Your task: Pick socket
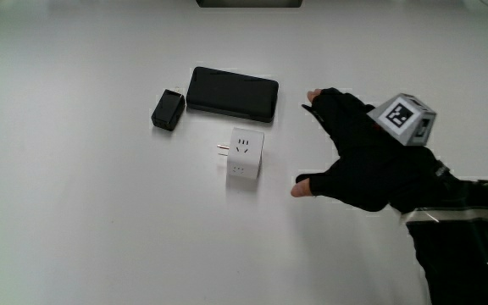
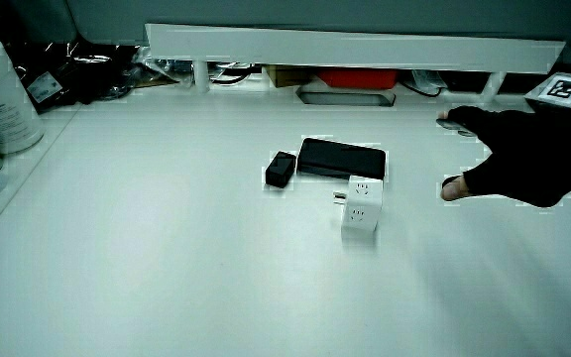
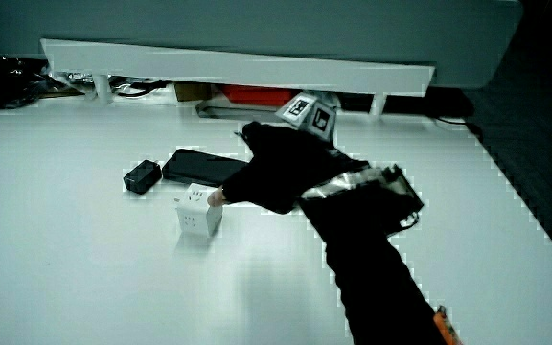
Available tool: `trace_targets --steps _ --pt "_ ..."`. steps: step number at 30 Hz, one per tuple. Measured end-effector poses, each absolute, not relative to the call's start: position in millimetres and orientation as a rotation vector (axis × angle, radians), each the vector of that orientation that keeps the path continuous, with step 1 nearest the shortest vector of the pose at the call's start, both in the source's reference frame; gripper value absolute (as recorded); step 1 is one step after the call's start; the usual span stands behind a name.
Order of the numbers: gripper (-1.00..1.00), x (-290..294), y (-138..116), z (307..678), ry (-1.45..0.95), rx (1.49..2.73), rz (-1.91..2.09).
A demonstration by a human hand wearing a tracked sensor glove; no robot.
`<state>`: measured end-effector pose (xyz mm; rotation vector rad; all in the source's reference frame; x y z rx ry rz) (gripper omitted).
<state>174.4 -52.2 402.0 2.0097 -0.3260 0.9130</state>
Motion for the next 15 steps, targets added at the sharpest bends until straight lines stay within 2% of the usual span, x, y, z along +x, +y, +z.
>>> trace_targets --steps 6,15 --pt "0.00 154.5 -54.9 416.8 -0.288 1.958 0.879" --pt "0.00 127.5 -60.2 451.1 -0.348 1.966 0.789"
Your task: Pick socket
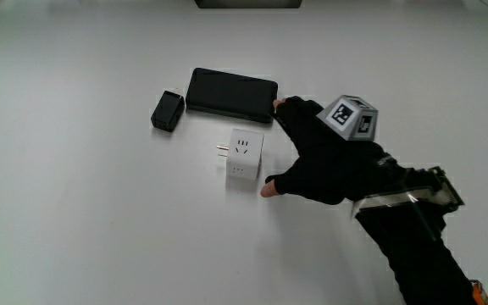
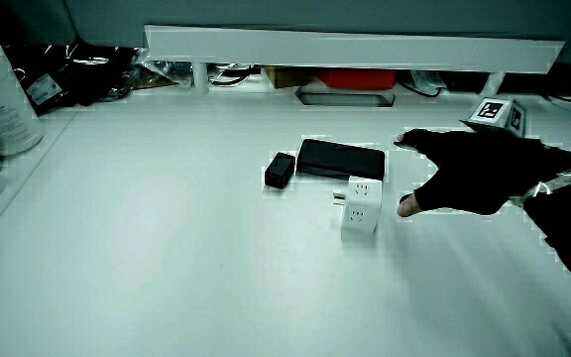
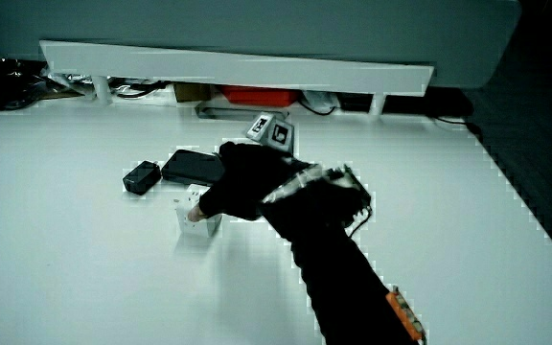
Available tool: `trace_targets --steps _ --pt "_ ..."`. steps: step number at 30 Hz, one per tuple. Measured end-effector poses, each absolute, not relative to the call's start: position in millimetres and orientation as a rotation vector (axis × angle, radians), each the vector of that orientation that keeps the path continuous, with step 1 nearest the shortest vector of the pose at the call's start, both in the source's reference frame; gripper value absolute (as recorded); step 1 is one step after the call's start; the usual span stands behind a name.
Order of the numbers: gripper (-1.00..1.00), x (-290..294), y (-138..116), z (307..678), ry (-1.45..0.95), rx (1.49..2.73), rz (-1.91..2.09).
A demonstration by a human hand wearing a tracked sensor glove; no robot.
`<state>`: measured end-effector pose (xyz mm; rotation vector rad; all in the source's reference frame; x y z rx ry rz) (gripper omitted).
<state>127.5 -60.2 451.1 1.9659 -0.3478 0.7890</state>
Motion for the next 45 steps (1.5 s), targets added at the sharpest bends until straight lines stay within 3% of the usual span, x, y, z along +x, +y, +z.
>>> trace_targets --steps 1,2,25,42,45 --pt "0.00 123.4 -61.8 449.5 -0.435 2.102 0.756" --pt "0.00 121.6 -62.1 454.9 -0.419 2.105 0.739" --pt "0.00 96.2 -63.8 522.9 -0.322 2.015 0.682" --pt "0.00 86.7 -62.5 536.4 -0.303 2.040 0.680" --pt "0.18 86.8 -62.8 534.0 -0.322 2.057 0.710"
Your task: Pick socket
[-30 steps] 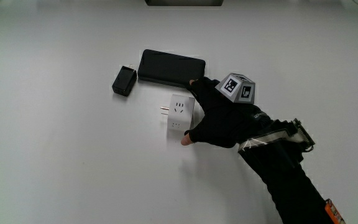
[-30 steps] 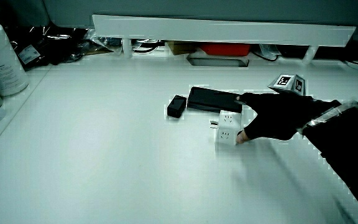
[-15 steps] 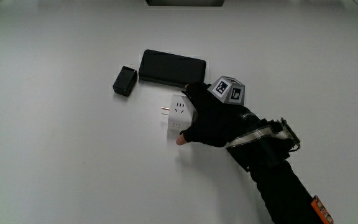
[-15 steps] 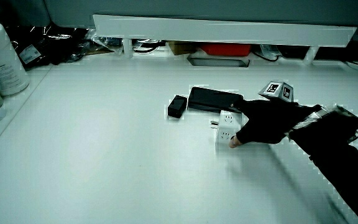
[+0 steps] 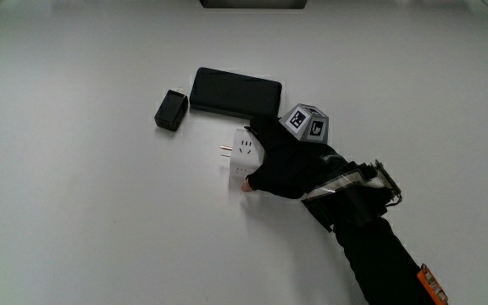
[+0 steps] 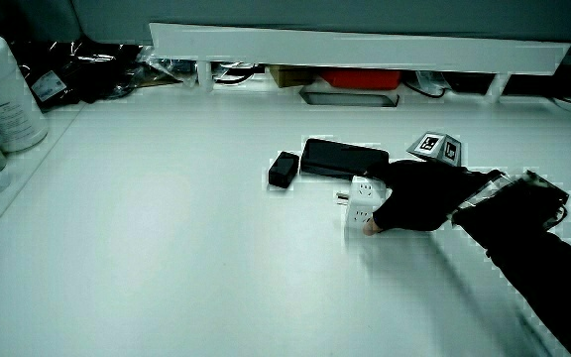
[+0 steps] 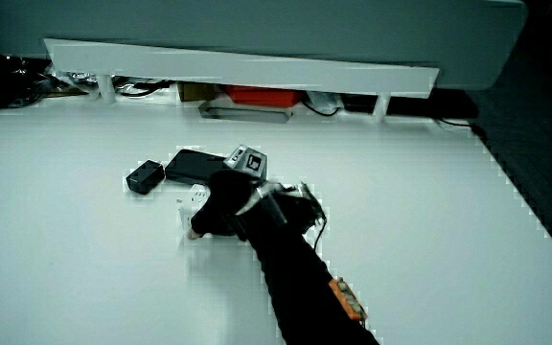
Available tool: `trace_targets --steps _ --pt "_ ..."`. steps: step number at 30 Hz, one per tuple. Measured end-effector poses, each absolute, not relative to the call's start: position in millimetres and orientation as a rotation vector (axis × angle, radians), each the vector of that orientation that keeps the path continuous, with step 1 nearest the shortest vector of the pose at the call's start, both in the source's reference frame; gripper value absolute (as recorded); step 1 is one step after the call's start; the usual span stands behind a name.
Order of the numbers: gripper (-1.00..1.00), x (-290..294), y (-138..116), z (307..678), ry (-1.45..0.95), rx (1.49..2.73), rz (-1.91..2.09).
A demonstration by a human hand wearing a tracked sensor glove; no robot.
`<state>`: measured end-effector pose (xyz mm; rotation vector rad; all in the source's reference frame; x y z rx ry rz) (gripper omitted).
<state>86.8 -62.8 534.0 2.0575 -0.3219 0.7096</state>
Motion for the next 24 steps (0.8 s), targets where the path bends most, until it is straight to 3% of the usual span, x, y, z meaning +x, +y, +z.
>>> trace_targets --steps 14,24 --pt "1.00 92.7 -61.7 533.9 -0.316 2.161 0.774" --pt "1.00 95.4 -61.1 520.3 -0.371 2.187 0.817"
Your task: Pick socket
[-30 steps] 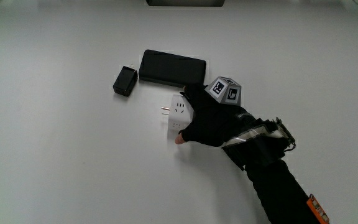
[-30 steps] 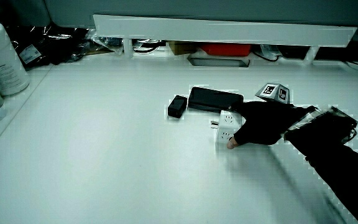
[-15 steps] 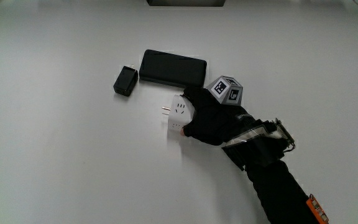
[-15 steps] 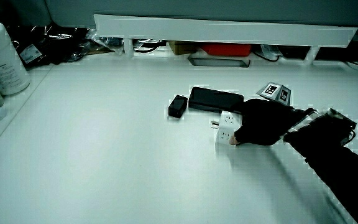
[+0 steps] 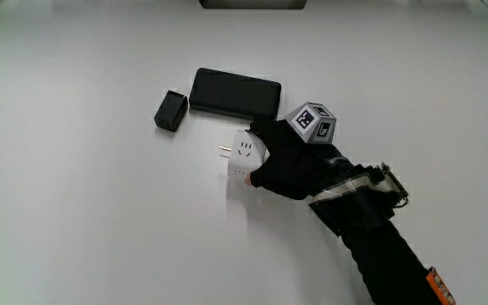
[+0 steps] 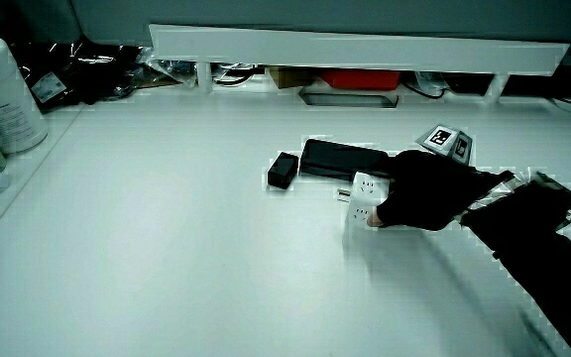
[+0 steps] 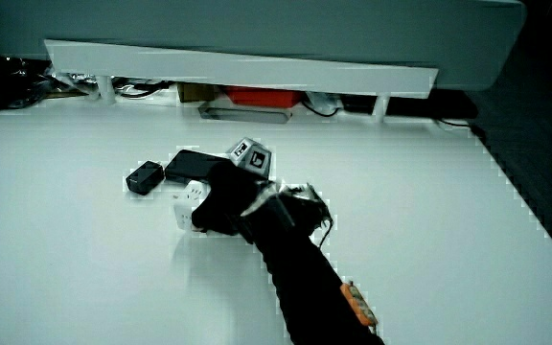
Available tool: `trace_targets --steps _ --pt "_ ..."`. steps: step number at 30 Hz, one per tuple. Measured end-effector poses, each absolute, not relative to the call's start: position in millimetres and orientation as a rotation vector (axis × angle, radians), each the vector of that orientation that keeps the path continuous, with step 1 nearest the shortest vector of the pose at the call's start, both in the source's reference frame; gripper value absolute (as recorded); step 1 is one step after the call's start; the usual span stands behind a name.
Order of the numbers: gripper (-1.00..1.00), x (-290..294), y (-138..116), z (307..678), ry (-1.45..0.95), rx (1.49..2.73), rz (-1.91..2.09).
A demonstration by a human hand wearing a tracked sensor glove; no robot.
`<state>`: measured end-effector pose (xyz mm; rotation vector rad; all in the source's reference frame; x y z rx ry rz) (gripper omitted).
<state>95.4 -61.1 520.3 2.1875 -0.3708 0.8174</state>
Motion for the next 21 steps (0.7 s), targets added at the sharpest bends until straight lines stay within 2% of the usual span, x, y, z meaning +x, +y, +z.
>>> trace_targets --steps 17,20,21 --pt "1.00 100.4 -50.1 438.3 -0.571 2.245 0.860" --pt "1.00 102.1 -43.7 433.8 -0.616 2.242 0.859" --pt "1.00 101.0 -40.6 427.6 -0.619 2.202 0.841"
